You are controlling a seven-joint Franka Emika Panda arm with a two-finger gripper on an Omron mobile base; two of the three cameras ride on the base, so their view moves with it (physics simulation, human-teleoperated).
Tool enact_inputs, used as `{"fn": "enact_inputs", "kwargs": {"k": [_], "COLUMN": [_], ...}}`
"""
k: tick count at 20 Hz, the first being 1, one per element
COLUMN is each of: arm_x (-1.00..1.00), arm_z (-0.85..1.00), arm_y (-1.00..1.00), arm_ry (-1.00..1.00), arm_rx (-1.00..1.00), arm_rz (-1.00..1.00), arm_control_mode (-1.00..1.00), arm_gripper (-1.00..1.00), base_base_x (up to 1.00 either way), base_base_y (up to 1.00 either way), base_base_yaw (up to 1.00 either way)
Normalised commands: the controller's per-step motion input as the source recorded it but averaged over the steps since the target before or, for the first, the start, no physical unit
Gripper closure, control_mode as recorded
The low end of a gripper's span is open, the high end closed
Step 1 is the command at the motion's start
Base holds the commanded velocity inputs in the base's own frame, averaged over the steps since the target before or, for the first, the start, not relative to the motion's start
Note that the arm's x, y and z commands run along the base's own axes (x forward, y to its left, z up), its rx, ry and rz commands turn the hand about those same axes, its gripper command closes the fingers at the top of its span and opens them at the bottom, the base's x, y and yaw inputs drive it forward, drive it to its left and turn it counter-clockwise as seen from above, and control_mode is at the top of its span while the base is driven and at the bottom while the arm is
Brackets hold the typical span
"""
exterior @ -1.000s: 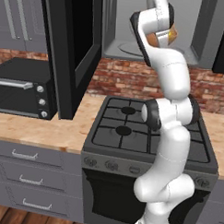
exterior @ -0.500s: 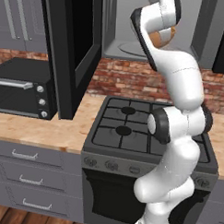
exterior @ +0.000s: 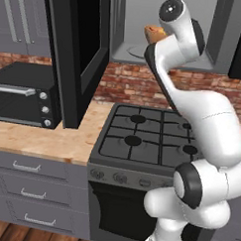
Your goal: Place the bowl containing the fish and corn in the microwave. Close the microwave door and press the start button to microwave the meal.
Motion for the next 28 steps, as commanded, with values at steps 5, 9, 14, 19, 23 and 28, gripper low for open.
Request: {"fn": "enact_inputs", "kwargs": {"k": [5,9,14,19,23,28], "arm_x": [-1.00,-1.00,-1.00,-0.95,-0.48,-0.32], "arm_z": [0.02,0.06,0.08,0.21,0.51,0.23], "arm_y": [0.02,0.10,0.20,0.29,0.58,0.96], "arm_ry": [0.06,0.15,0.24,0.39,0.41,0.30], "arm_rx": [-0.62,-0.75,-0.80,-0.83,-0.69,-0.63], "arm_rz": [0.41,0.42,0.40,0.33,0.16,0.00], "arm_control_mode": [-1.00,-1.00,-1.00,-1.00,-1.00,-1.00], "arm_gripper": [-1.00,-1.00,-1.00,-1.00,-1.00,-1.00], "base_base_x": [0.00,0.00,0.00,0.00,0.00,0.00], "base_base_y": [0.00,0.00,0.00,0.00,0.00,0.00], "base_base_yaw": [0.00,0.00,0.00,0.00,0.00,0.00]}}
